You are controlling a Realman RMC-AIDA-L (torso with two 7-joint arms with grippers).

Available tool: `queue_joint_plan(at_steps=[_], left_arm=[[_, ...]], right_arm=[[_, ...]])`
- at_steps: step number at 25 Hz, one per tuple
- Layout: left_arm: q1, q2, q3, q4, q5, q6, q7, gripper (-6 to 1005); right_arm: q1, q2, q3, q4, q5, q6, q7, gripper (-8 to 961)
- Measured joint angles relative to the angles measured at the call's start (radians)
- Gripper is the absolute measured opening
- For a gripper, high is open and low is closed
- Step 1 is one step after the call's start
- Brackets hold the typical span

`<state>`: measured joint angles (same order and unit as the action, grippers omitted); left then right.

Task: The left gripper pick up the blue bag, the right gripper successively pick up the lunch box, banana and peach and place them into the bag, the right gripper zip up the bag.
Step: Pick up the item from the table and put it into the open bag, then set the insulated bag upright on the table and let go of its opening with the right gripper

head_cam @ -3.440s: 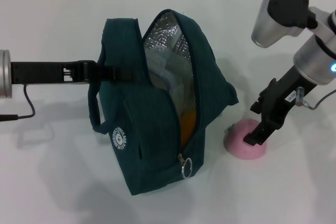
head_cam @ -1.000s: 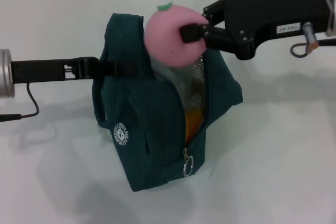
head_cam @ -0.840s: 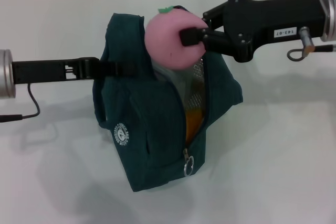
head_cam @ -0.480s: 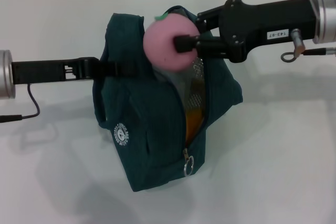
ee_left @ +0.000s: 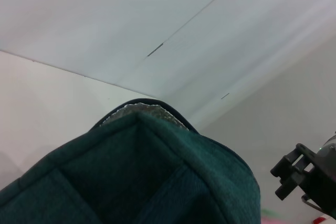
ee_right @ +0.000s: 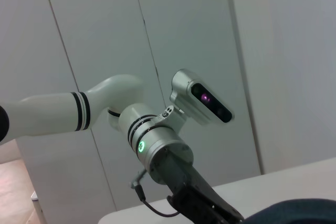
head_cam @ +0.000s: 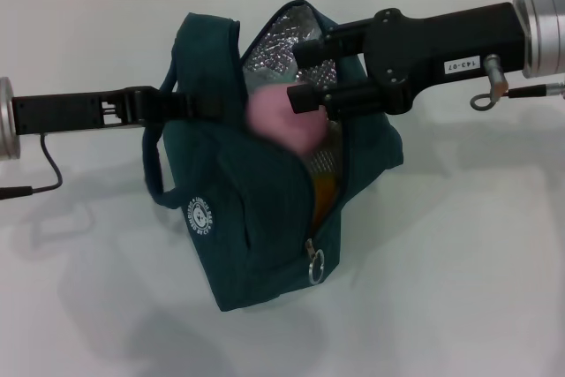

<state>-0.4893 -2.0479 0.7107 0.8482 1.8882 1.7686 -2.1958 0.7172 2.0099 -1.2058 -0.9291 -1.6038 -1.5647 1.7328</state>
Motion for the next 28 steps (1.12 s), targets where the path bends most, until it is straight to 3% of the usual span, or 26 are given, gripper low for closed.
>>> queue_joint_plan(at_steps=[4, 9, 14, 18, 28], left_arm=[[0.0, 0.0, -0.001, 0.0, 0.0, -0.001, 0.001, 40], [0.004, 0.0, -0.001, -0.007, 0.0, -0.002, 0.003, 41], [0.003, 0.004, -0.001, -0.034, 0.0, -0.007, 0.014, 41], [0.004, 0.005, -0.001, -0.038, 0.0, -0.009, 0.019, 42], [0.005, 0.005, -0.001, -0.038, 0.0, -0.011, 0.028, 42]], right_arm=[[0.0, -0.002, 0.005, -0.004, -0.017, -0.001, 0.006, 608], [-0.007, -0.007, 0.052, -0.015, -0.03, 0.014, 0.047, 606], [-0.011, -0.021, 0.191, -0.016, -0.102, 0.055, 0.111, 605], [-0.008, -0.033, 0.21, -0.016, -0.186, 0.121, 0.181, 603], [0.026, -0.003, 0.165, -0.006, -0.286, 0.151, 0.282, 600]])
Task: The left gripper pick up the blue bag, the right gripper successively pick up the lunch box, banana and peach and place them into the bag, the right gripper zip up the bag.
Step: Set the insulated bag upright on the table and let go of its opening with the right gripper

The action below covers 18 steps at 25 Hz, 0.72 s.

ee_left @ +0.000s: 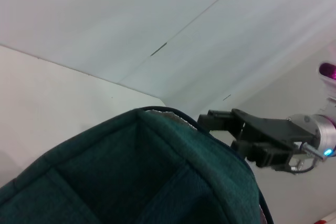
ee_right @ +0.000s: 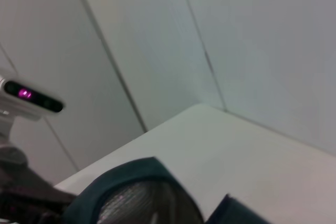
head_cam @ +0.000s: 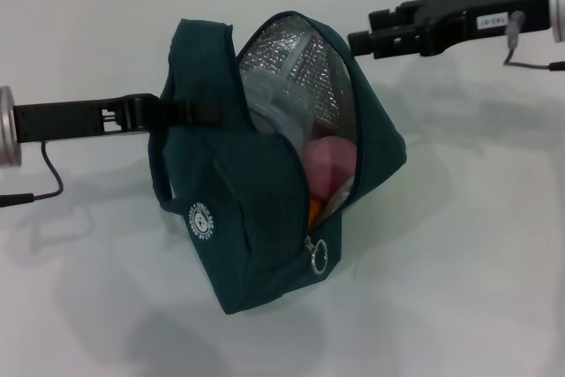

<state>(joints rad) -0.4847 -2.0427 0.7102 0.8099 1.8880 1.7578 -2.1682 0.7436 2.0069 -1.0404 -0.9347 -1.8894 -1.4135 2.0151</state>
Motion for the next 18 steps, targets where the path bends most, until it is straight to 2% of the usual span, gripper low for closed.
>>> queue_joint_plan(at_steps=[7, 18], left_arm=[[0.0, 0.0, 0.0, 0.0, 0.0, -0.001, 0.002, 43], [0.001, 0.0, 0.0, 0.0, 0.001, -0.002, 0.007, 44]], right_arm=[[0.009, 0.006, -0.12, -0.005, -0.023, 0.04, 0.048, 597], [0.004, 0.007, -0.136, -0.014, -0.059, 0.06, 0.077, 593]])
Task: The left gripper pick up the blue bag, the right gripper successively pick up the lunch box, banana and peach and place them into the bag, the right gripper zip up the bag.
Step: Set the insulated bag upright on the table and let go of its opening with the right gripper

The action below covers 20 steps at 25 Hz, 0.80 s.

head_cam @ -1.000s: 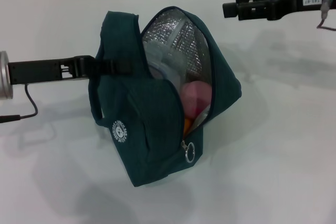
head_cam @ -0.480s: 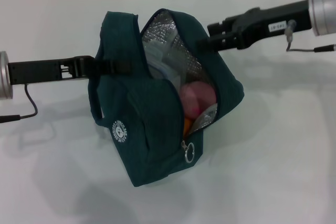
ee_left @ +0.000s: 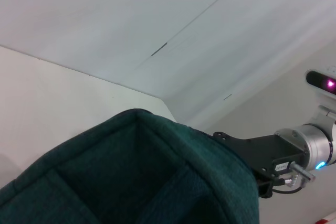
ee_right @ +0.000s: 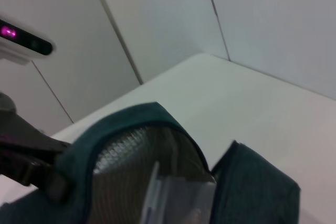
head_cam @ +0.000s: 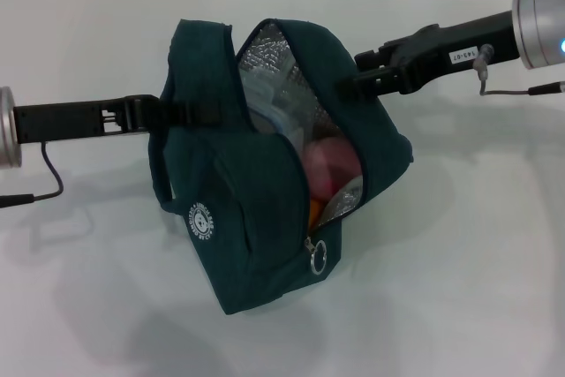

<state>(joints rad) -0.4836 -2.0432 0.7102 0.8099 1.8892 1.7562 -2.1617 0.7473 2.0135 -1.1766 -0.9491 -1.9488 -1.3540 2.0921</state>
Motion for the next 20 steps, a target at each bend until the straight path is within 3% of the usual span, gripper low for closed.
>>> queue_joint_plan(at_steps=[4, 15, 20], left_arm=[[-0.002, -0.001, 0.0, 0.0, 0.0, 0.0, 0.0, 44], [0.001, -0.001, 0.0, 0.0, -0.001, 0.0, 0.003, 45], [-0.001, -0.002, 0.0, 0.0, -0.001, 0.0, 0.003, 46]], right_arm=[[0.007, 0.001, -0.005, 0.0, -0.05, 0.006, 0.028, 592], [-0.031, 0.007, -0.076, -0.082, -0.06, 0.047, 0.025, 430], [-0.065, 0.007, -0.08, -0.157, -0.056, 0.05, 0.025, 225]])
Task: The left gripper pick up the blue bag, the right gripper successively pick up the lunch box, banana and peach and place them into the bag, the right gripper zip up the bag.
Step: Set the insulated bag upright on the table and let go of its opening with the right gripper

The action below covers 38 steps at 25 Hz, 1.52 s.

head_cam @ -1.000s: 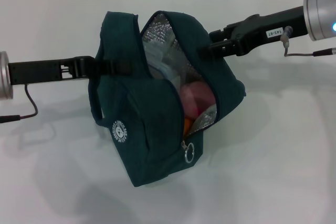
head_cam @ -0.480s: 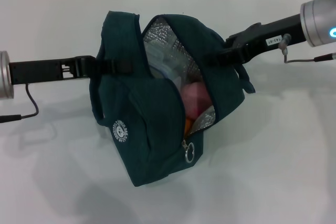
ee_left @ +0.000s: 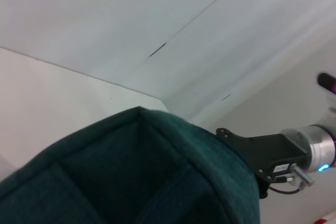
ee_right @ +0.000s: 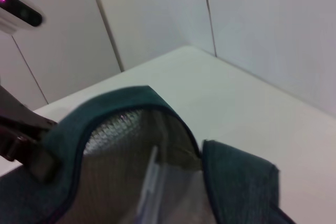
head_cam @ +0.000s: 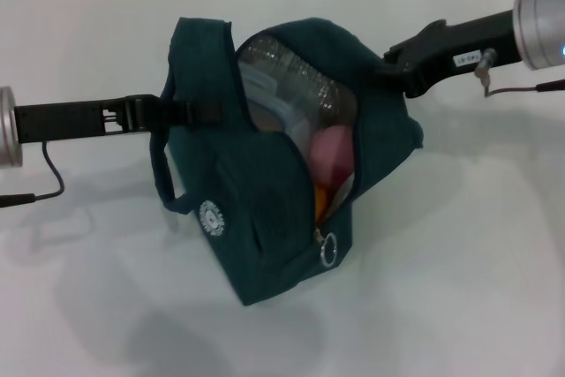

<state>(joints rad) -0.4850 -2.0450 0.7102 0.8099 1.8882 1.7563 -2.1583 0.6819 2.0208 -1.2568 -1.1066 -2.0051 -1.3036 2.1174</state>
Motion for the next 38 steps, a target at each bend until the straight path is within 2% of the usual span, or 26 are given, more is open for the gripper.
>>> queue_joint_plan(at_steps=[3, 9, 15, 23, 30, 38], left_arm=[[-0.004, -0.007, 0.0, 0.0, 0.0, -0.005, 0.001, 46], [-0.041, -0.015, 0.002, -0.09, 0.0, -0.032, 0.003, 46], [-0.108, -0.021, 0.009, -0.185, 0.011, -0.052, 0.019, 47], [-0.127, -0.035, 0.008, -0.193, 0.005, -0.088, 0.014, 48], [-0.155, -0.033, 0.01, -0.252, 0.012, -0.103, 0.005, 48], [-0.159, -0.035, 0.011, -0.261, 0.014, -0.13, 0.005, 49]], right_arm=[[-0.04, -0.002, 0.0, -0.098, 0.003, -0.023, 0.005, 66], [-0.135, -0.005, 0.02, -0.313, 0.043, -0.101, 0.016, 48], [-0.211, -0.009, 0.084, -0.414, 0.115, -0.185, 0.018, 49], [-0.295, -0.009, 0.117, -0.391, 0.139, -0.231, 0.009, 51], [-0.291, -0.01, 0.107, -0.293, 0.137, -0.236, -0.005, 52], [-0.291, -0.008, 0.109, -0.272, 0.139, -0.236, -0.017, 53]])
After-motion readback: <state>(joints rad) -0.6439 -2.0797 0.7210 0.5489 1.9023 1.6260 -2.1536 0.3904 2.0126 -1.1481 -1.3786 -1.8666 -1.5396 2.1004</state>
